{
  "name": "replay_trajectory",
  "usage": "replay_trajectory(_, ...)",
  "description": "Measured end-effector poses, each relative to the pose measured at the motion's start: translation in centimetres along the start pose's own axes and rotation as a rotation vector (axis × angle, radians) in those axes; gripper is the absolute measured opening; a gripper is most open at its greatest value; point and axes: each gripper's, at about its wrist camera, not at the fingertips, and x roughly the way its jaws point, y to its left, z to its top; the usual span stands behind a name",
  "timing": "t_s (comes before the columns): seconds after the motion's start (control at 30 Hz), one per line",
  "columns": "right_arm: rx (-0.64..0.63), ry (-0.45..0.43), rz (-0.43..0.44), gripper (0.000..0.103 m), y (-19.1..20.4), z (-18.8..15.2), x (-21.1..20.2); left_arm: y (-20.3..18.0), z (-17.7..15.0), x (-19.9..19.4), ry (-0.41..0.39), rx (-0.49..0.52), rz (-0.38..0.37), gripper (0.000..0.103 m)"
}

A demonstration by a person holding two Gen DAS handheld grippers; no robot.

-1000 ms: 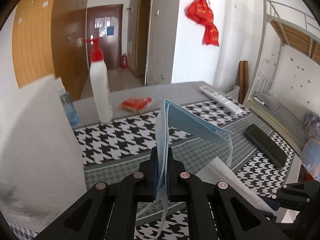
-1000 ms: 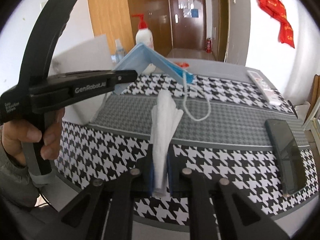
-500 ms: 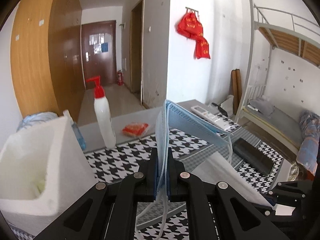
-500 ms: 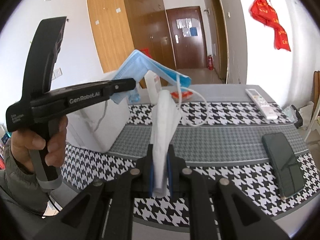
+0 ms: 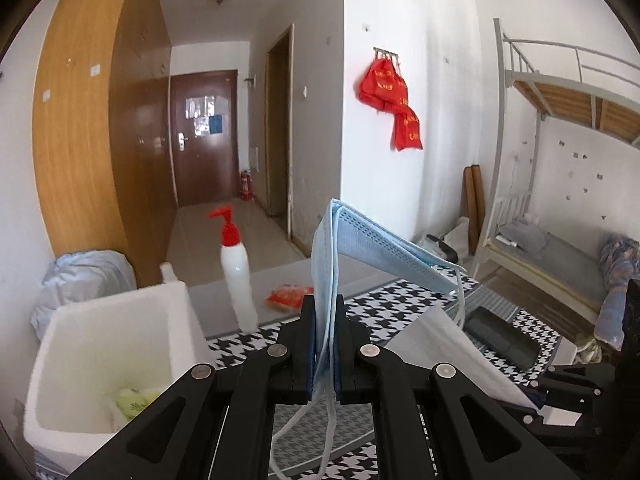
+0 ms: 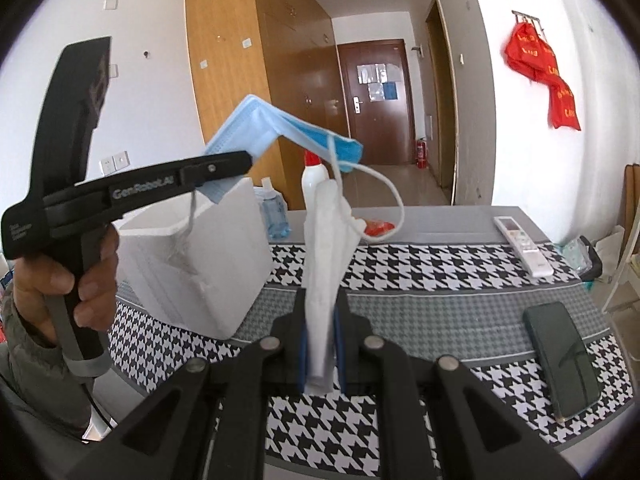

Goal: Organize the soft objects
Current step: 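Lift the blue mask with the left gripper while the right gripper carries the white mask toward the box, then lower the blue mask into the foam box and open the left gripper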

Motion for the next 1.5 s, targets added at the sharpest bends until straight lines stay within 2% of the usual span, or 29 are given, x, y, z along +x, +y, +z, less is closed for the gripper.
replay_trajectory(0.37,-0.020,-0.047,0.008,0.014,1.6,1.5,-0.6,2.1,1.0,-1.8,-0.054,-0.021,0.053,0.007)
replay_trajectory(0.73,-0.071,-0.058,0.057,0.014,4.1,2.9,0.3,5.9,0.9,-4.3,-0.091,-0.083,0.172,0.007)
replay_trajectory(0.93,-0.069,-0.057,0.077,0.014,4.6,3.2,1.1,7.8,0.8,-4.7,-0.092,-0.107,0.257,0.007)
replay_trajectory(1.17,-0.076,-0.047,0.089,0.014,5.3,3.7,2.2,10.1,0.3,-4.9,-0.071,-0.162,0.323,0.007)
replay_trajectory(1.5,-0.110,-0.037,0.140,0.014,7.4,4.4,3.8,12.1,-1.1,-4.4,-0.020,-0.183,0.388,0.007)
